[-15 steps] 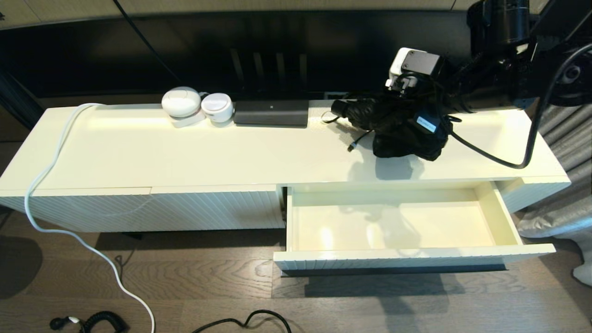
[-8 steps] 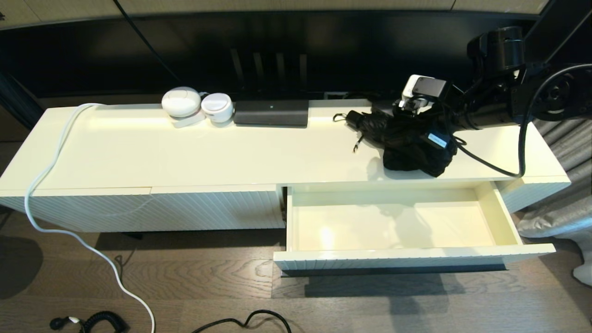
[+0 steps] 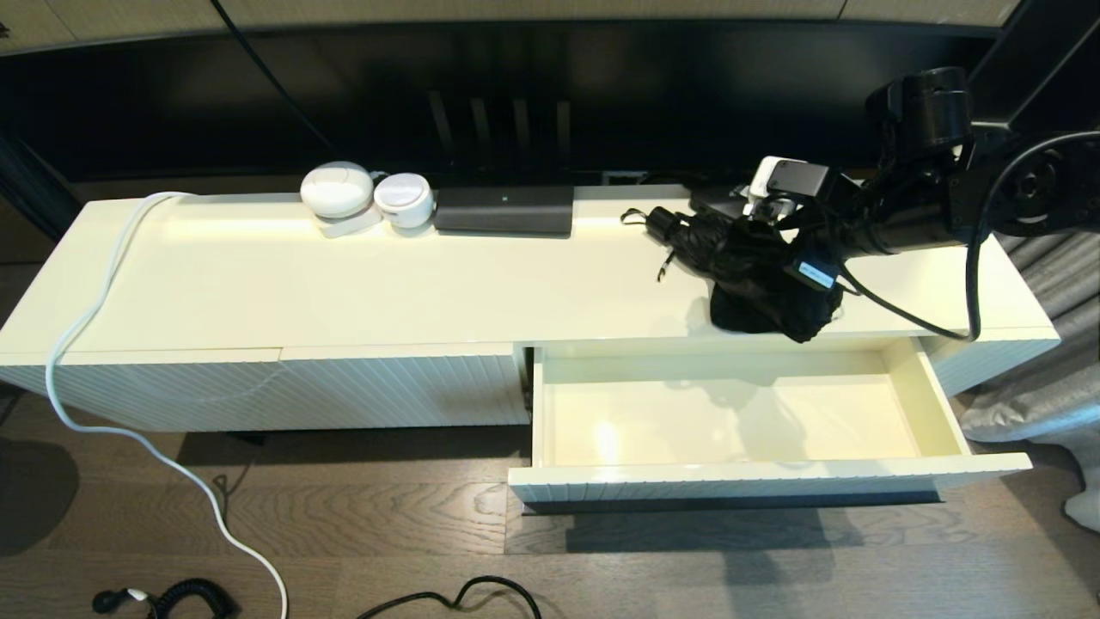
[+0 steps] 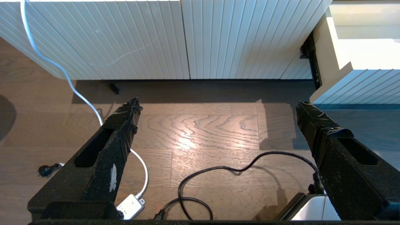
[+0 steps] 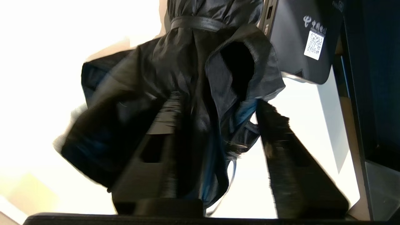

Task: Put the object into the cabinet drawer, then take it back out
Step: Take the umbrella out of the drawer and put it on the table, then close the drawer

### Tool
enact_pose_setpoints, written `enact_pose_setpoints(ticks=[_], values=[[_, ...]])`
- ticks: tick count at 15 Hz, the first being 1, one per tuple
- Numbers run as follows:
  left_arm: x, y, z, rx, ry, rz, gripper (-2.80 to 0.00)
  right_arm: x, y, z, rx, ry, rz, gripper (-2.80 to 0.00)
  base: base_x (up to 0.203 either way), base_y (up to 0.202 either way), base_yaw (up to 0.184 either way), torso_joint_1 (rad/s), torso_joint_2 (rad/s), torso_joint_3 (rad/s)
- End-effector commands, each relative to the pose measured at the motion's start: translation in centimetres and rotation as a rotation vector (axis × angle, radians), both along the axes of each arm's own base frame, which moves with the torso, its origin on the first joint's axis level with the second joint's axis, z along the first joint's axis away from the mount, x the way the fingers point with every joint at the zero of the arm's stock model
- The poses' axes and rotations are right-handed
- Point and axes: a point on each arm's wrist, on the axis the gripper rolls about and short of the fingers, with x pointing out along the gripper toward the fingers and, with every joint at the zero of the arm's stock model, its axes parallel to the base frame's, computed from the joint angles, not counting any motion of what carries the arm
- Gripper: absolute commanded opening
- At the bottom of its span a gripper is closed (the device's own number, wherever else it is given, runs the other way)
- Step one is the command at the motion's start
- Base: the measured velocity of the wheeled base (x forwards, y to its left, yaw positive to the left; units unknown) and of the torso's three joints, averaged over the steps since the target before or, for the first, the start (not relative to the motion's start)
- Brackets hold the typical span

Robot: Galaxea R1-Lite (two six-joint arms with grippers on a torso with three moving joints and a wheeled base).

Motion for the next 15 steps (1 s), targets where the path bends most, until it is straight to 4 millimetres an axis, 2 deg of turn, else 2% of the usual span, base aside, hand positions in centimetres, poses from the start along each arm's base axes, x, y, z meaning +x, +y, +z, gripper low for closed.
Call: enact_pose_setpoints(ticks=[1,3,6,8,10,11,14,15], values=[[0.0,0.0,0.0,0.0,-0.001,0.0,0.0,-0.4,0.0,0.1,-0.004,0.005,0.003,0.0,0.0,0.0,0.0,0.0,0.0,0.0],[0.0,0.0,0.0,0.0,-0.001,0.0,0.0,-0.6,0.0,0.1,-0.003,0.005,0.002,0.0,0.0,0.0,0.0,0.0,0.0,0.0],[0.0,0.0,0.0,0.0,-0.001,0.0,0.0,-3.7,-0.5,2.9,0.011,-0.052,0.009,0.0,0.0,0.0,0.0,0.0,0.0,0.0],[0.0,0.0,0.0,0.0,-0.001,0.0,0.0,-5.6,-0.9,3.6,0.011,-0.059,0.012,0.0,0.0,0.0,0.0,0.0,0.0,0.0],[0.0,0.0,0.0,0.0,-0.001,0.0,0.0,-8.2,-1.4,4.3,0.005,-0.056,0.017,0.0,0.0,0.0,0.0,0.0,0.0,0.0],[0.0,0.0,0.0,0.0,-0.001,0.0,0.0,-10.2,-1.8,4.5,0.001,-0.043,0.019,0.0,0.0,0.0,0.0,0.0,0.0,0.0],[0.0,0.0,0.0,0.0,-0.001,0.0,0.0,-15.4,-2.5,2.1,-0.026,0.071,0.045,0.0,0.0,0.0,0.0,0.0,0.0,0.0],[0.0,0.0,0.0,0.0,-0.001,0.0,0.0,-16.7,-2.5,1.4,-0.032,0.093,0.058,-2.8,0.0,0.0,0.0,0.0,0.0,0.0]])
